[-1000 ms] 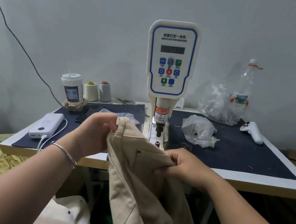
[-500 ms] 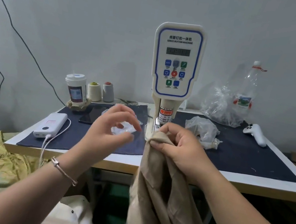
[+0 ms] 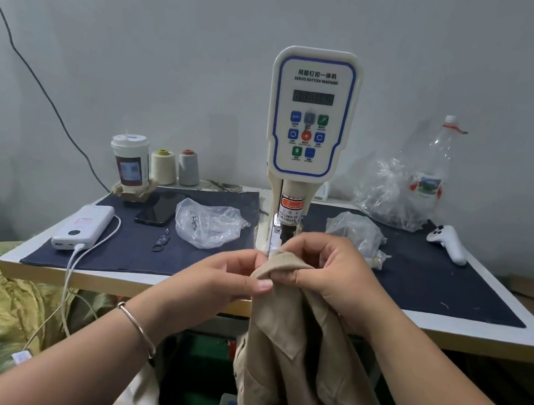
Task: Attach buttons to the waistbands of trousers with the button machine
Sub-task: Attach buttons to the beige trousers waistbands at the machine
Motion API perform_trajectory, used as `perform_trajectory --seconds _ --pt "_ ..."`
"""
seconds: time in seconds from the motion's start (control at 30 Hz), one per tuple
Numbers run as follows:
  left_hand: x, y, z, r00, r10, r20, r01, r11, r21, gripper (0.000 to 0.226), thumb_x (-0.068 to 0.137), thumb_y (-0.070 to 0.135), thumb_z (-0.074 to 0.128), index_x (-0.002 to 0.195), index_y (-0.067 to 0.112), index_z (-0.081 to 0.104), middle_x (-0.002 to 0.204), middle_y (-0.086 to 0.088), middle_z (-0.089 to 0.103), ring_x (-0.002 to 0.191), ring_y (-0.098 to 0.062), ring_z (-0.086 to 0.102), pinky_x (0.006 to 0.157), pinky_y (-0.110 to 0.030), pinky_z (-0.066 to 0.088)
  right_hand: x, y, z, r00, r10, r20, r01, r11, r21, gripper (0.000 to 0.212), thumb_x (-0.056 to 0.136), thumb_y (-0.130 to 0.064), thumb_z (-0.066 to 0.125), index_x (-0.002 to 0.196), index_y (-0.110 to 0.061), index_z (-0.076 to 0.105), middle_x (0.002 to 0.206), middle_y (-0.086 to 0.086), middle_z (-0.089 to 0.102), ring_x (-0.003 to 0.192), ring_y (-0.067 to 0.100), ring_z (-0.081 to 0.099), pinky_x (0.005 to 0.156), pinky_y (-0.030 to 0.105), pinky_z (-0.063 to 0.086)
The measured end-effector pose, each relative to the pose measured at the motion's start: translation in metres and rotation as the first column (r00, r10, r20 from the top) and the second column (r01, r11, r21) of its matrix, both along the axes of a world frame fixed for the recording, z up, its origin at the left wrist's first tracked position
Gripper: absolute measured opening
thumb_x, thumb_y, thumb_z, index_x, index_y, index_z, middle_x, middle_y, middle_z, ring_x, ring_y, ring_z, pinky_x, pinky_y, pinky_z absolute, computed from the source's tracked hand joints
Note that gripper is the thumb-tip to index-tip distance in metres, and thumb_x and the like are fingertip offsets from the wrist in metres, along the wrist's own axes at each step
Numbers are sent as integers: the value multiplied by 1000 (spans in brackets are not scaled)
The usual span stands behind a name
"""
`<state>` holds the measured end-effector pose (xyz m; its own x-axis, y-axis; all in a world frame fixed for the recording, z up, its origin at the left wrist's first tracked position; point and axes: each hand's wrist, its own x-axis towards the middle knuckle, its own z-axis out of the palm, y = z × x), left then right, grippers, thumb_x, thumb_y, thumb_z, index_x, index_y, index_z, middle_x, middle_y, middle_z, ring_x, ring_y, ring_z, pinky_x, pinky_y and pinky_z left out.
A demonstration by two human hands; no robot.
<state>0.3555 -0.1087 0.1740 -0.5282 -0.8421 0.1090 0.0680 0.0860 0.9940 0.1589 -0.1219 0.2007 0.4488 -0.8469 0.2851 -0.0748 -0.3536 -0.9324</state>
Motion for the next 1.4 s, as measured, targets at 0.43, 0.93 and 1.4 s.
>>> perform_trajectory --seconds 0.43,0.93,1.4 --pt "27 -15 15 914 99 394 -29 983 -181 14 82 27 70 87 15 75 84 -9 66 81 -11 56 77 -22 42 0 -15 -3 864 -78 -498 38 995 -91 33 64 -3 83 61 -24 57 73 -4 56 62 5 48 61 22 41" --pt "63 -80 -23 753 652 90 -657 753 34 24 95 24 62 74 14 68 69 -7 61 62 -17 57 52 -23 45 -50 -97 -58 688 -585 -428 500 811 -305 27 81 -23 71 60 -23 54 62 -5 59 63 13 55 60 31 41" --pt "35 -152 -74 254 711 656 -399 695 -598 35 91 44 62 64 21 54 55 7 54 59 -9 50 56 -30 34 -79 -209 -93 244 -605 -758 571 721 -392 23 95 -19 52 74 -23 62 92 5 67 87 27 63 64 28 40"
